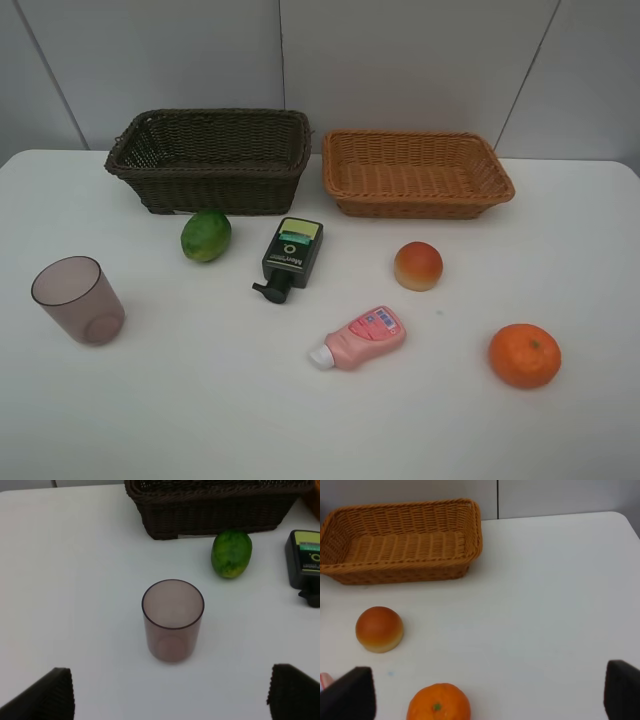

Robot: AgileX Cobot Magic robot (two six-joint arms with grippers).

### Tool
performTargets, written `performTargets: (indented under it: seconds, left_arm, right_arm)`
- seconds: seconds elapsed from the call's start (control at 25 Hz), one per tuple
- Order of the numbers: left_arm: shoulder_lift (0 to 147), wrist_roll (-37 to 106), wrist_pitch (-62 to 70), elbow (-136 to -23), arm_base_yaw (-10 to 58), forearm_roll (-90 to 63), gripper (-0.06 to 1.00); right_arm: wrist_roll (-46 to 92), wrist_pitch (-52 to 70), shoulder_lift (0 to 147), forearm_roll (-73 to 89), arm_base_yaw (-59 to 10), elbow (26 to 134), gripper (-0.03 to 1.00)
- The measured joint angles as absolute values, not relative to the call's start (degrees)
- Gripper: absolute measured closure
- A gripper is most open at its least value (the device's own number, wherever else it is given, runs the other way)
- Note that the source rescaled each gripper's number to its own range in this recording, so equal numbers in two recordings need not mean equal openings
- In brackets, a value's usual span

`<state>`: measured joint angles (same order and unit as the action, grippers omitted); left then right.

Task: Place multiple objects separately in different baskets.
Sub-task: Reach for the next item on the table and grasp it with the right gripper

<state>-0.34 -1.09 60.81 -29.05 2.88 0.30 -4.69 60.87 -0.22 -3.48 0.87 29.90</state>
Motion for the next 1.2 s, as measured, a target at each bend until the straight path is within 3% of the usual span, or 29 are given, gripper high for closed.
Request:
performTargets:
  seconds: [1.2]
  left_arm:
    - [-0.34, -1.09, 60.81, -29.05, 2.88, 0.3, -0.06]
  right_arm:
    - [-4.73, 60.87, -0.22, -3.48, 0.87, 29.9, 0.0]
